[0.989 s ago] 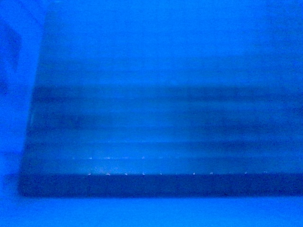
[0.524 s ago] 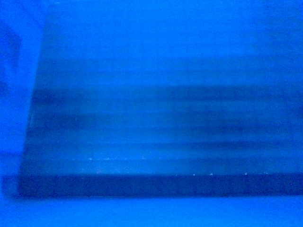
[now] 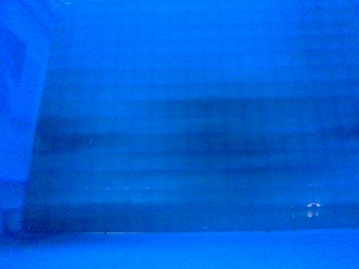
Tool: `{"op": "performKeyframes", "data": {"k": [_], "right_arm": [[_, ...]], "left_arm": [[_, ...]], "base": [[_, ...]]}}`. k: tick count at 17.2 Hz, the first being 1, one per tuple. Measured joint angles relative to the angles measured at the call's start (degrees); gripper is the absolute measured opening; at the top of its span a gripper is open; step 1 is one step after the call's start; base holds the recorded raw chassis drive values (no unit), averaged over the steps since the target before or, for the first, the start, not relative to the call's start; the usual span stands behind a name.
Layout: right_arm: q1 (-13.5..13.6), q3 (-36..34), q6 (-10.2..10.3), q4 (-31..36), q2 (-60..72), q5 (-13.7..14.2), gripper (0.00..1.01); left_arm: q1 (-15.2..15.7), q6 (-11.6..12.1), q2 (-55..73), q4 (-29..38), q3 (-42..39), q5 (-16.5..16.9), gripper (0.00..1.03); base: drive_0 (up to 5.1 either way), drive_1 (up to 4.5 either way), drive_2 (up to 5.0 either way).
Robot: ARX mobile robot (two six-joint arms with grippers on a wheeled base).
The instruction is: Place box next to blue box on left shelf
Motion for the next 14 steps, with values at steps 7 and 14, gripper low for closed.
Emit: {"op": "performKeyframes", "data": {"k": [7,14], "right_arm": [[0.0,0.0,0.0,0.0,0.0,0.0,0.21],[0.0,0.0,0.0,0.0,0.0,0.0,0.21]], "left_arm": [[0.0,0.0,0.0,-0.1,0.0,0.0,0.31],[0.0,0.0,0.0,0.0,0.0,0.0,0.31]], "base": [[-1.6,-1.64,-1.6],[-1.7,-1.72,-1.7]]}}
